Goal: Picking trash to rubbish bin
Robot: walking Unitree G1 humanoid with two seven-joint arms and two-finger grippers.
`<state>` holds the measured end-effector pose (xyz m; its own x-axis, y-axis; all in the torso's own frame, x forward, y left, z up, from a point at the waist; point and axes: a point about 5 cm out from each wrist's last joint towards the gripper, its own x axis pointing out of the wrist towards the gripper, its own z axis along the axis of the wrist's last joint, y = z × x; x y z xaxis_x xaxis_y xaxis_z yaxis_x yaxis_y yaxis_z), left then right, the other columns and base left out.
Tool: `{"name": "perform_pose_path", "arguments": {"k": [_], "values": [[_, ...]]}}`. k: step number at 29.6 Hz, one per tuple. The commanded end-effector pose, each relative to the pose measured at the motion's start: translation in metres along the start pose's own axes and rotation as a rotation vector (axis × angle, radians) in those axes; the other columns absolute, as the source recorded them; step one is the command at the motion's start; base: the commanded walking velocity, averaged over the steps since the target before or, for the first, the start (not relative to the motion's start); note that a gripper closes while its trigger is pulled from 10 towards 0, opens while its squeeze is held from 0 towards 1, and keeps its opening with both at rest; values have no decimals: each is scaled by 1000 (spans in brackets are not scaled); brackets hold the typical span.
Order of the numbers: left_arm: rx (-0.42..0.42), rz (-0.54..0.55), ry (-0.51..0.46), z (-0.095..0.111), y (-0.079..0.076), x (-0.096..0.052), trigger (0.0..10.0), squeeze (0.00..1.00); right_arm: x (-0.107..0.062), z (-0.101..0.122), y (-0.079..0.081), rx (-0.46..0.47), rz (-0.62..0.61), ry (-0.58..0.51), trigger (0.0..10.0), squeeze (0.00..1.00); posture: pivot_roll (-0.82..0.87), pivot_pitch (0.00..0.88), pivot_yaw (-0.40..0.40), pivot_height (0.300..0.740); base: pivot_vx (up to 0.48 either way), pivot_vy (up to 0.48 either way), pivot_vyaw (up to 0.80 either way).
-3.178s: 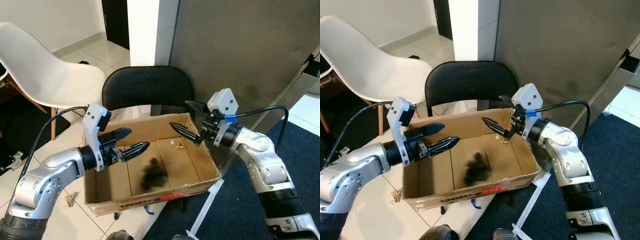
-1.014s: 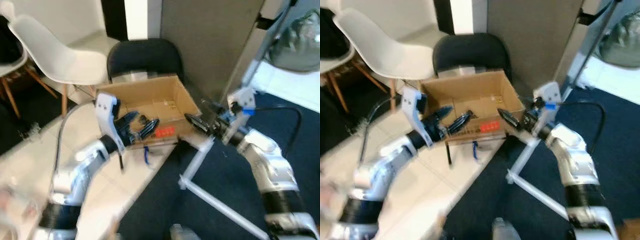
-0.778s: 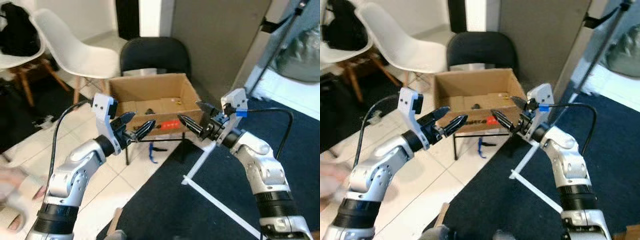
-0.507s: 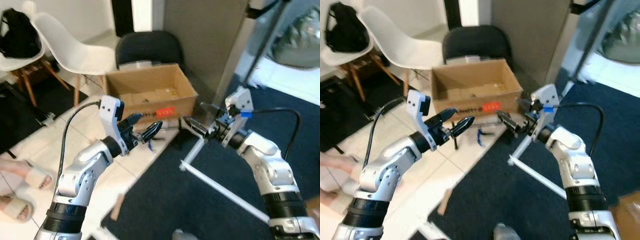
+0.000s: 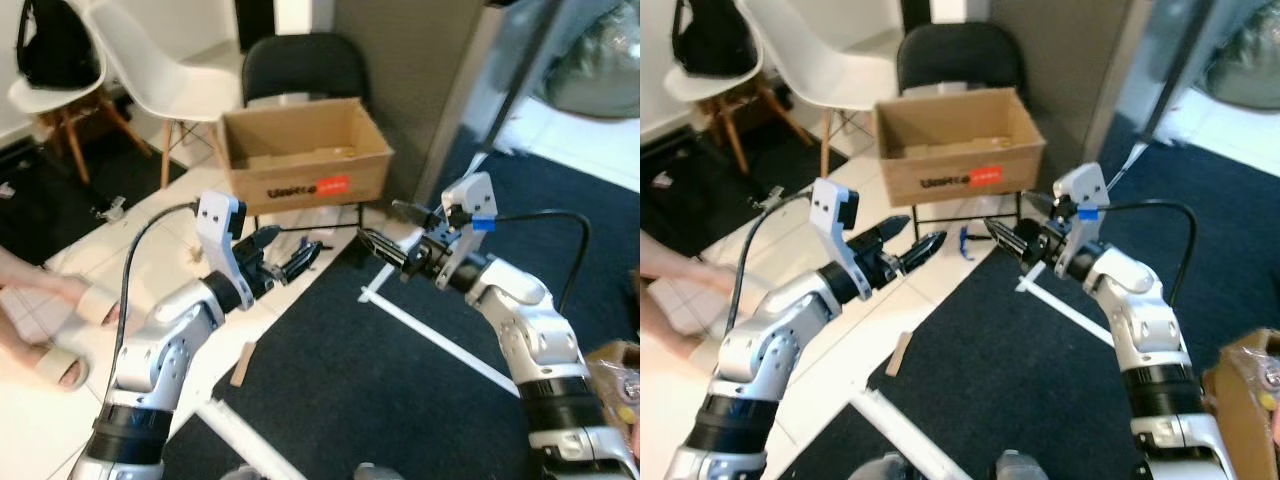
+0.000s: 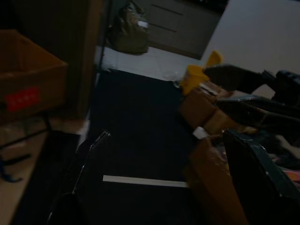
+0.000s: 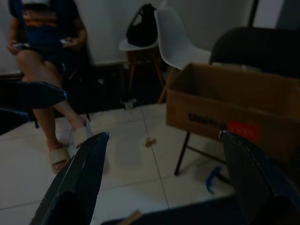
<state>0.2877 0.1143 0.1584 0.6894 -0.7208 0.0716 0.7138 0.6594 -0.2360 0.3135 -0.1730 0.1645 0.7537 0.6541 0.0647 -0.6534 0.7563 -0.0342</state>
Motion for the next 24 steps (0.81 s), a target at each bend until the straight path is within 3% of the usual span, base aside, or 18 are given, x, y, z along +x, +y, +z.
{"name": "perform_pose_path", "arguments": {"k": [1, 24], "values": [[-4, 14, 14, -4, 2, -3, 10000, 0, 2, 0, 3, -5, 11, 0, 10000, 0, -49, 0, -21, 740, -401, 0, 0], [-10, 4, 7, -5, 0, -1, 10000, 0, 2, 0, 2, -6, 16, -2, 10000, 0, -56, 0, -21, 740, -399, 0, 0]]}}
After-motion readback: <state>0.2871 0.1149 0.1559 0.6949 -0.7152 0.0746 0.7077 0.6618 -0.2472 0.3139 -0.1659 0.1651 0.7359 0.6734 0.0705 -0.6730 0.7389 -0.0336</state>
